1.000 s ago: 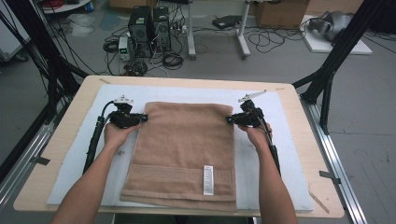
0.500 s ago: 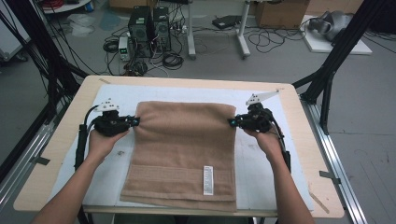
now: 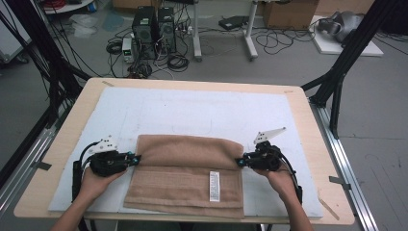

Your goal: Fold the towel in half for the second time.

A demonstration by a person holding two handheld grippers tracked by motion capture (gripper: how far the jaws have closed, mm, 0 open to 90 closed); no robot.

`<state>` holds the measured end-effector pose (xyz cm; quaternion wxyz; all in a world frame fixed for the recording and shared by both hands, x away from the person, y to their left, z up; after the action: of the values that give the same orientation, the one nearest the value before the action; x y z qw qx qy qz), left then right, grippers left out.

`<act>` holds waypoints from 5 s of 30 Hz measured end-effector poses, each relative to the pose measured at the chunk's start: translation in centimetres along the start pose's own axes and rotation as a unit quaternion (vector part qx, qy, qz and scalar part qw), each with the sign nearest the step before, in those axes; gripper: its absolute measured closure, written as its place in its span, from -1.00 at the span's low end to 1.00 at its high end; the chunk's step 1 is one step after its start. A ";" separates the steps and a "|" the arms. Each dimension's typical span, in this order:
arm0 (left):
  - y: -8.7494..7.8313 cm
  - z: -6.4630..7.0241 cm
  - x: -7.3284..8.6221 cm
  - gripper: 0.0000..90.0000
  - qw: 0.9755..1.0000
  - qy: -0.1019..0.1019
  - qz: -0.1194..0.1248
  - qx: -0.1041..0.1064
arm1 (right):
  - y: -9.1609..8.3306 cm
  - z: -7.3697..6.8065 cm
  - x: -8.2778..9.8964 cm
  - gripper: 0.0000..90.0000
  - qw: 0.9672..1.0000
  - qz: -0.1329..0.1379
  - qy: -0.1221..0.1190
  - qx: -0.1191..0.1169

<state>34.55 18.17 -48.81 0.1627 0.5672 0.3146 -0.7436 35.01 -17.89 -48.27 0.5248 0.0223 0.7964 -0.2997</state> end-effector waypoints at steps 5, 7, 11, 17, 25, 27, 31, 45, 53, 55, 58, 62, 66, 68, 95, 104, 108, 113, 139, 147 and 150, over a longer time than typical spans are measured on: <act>-0.1 -0.2 -0.2 0.49 1.000 -0.004 -0.012 -0.002 | 0.0 0.6 0.3 0.41 1.000 0.008 0.017 0.011; -0.3 -0.5 -0.5 0.36 1.000 -0.008 -0.012 -0.004 | -0.3 0.7 -0.1 0.30 1.000 0.013 0.012 0.017; -0.6 -1.0 -1.3 0.13 1.000 -0.005 -0.010 -0.017 | -1.2 1.2 -1.2 0.07 0.999 0.016 0.002 0.042; -0.1 -1.9 -3.8 0.07 0.999 0.018 -0.001 -0.032 | -1.8 2.1 -3.4 -0.10 0.997 0.025 -0.013 0.069; 3.6 -3.8 -5.2 -0.11 0.998 0.022 -0.018 -0.049 | 0.6 3.1 -4.8 -0.15 0.998 0.010 -0.019 0.061; 4.8 -4.2 -4.3 -0.16 0.998 0.007 -0.037 -0.046 | 1.5 3.3 -4.5 -0.12 0.998 -0.004 -0.023 0.059; 6.0 -4.3 -2.2 -0.04 0.996 -0.014 -0.086 -0.024 | 2.6 3.3 -3.5 0.18 0.999 -0.028 -0.013 0.040; 1.1 0.2 -5.4 0.84 0.999 0.041 -0.007 0.019 | -0.1 -1.5 -4.7 0.78 0.998 0.013 -0.055 -0.024; -4.9 5.5 -2.9 0.42 0.996 0.063 0.014 0.059 | -3.5 -8.1 -2.4 0.56 0.991 0.019 -0.102 -0.087; -5.4 5.4 -3.1 0.30 0.997 0.062 0.016 0.053 | -3.8 -8.5 -2.4 0.46 0.991 0.024 -0.098 -0.092; -5.1 4.5 -3.8 0.24 0.997 0.069 0.014 0.042 | -3.8 -8.0 -3.2 0.40 0.991 0.038 -0.095 -0.083; -3.7 3.2 -4.4 0.19 0.997 0.064 0.017 0.029 | -3.0 -5.7 -3.5 0.32 0.994 0.033 -0.097 -0.047; -2.1 2.2 -4.3 0.21 0.998 0.045 0.022 0.023 | -1.5 -3.1 -2.9 0.23 0.996 0.019 -0.081 -0.014; -1.5 1.8 -4.2 0.21 0.999 0.046 0.017 0.018 | -0.9 -2.2 -2.5 0.15 0.997 0.012 -0.073 -0.003; 3.5 -2.2 0.0 0.06 0.995 0.040 -0.084 -0.029 | 2.4 1.9 0.9 -0.15 0.998 -0.052 -0.022 0.031; 3.4 -1.6 0.0 0.69 0.996 0.042 -0.076 -0.030 | 2.4 0.9 1.0 0.61 0.998 -0.058 -0.024 -0.005; 3.4 -1.3 -0.3 0.78 0.995 0.057 -0.071 -0.045 | 2.3 0.8 0.6 0.68 0.997 -0.059 -0.045 0.005; 3.4 -1.6 -1.5 0.80 0.997 0.041 -0.045 -0.056 | 2.0 1.2 -0.3 0.69 0.998 -0.043 -0.052 0.019; 9.2 -9.9 -9.4 0.55 0.987 0.017 -0.017 -0.157 | 4.2 10.3 -11.3 0.45 0.986 0.006 -0.074 0.150; 7.9 -8.6 -7.7 0.32 0.991 0.011 -0.028 -0.127 | 5.5 9.0 -9.8 0.17 0.992 -0.022 -0.030 0.122; 7.2 -7.0 -6.7 0.33 0.993 0.028 -0.031 -0.114 | 5.4 7.5 -9.8 0.36 0.992 -0.001 -0.052 0.113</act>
<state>46.11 16.52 -45.61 0.1945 0.5558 0.4191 -0.6911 47.44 -14.46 -44.37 0.5593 0.0651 0.7290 -0.3893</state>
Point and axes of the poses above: each handheld gripper's, and its own axes: y roughly forward along the jaws, x roughly out of its underside, z roughly to its right, the point moved 10 cm from there along y, roughly forward along the jaws, and after that the axes turned 15 degrees about z, right-handed, at the moved point
